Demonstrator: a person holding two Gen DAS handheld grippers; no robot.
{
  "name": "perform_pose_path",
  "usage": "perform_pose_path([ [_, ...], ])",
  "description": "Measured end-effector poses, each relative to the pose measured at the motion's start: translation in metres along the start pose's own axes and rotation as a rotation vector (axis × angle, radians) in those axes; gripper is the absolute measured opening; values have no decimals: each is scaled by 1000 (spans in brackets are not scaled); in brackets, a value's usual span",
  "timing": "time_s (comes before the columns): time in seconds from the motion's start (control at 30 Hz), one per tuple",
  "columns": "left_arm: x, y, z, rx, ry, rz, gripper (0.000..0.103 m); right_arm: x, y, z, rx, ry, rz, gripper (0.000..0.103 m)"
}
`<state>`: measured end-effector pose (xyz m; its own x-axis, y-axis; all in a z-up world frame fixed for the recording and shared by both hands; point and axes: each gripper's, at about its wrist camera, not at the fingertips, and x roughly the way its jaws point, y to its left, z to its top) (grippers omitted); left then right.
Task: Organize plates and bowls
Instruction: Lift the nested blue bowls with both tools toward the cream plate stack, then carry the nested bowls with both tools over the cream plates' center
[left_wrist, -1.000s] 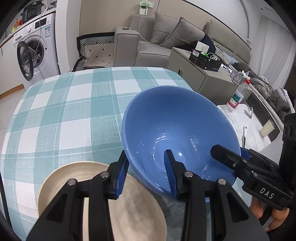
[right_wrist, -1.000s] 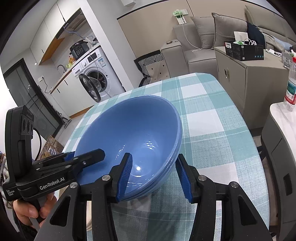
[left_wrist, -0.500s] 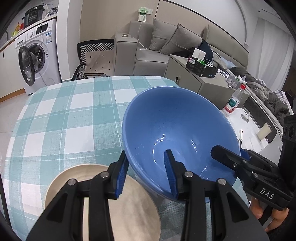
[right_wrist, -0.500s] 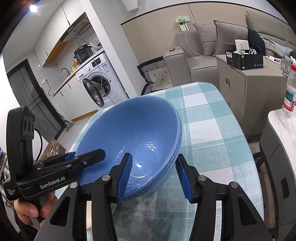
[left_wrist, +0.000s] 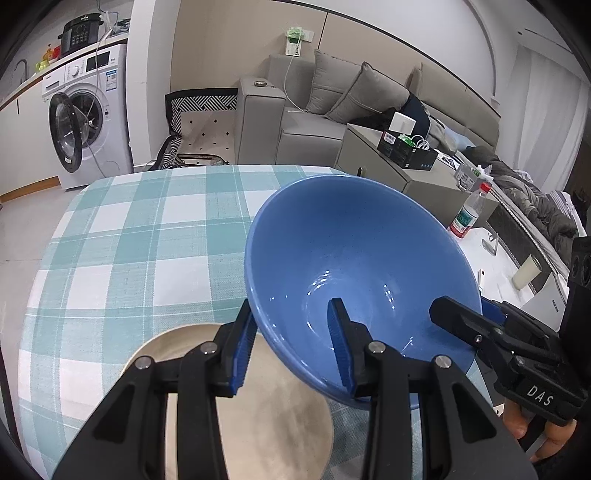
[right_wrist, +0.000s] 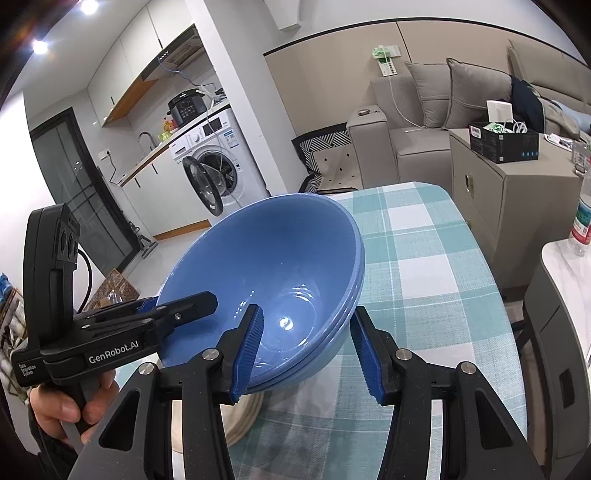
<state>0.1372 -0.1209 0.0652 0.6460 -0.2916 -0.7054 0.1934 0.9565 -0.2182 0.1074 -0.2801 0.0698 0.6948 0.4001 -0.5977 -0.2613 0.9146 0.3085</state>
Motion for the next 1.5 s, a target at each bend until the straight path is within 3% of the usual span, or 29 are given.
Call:
perform_pose_path([
  [0.4,-22,18,-10,-34,-27,0,37,-4,22,-2,-42,-9,43,50],
  [1.5,-52,85,-56,-104,-60,108,38,33,96,-31,-139,51,128,50],
])
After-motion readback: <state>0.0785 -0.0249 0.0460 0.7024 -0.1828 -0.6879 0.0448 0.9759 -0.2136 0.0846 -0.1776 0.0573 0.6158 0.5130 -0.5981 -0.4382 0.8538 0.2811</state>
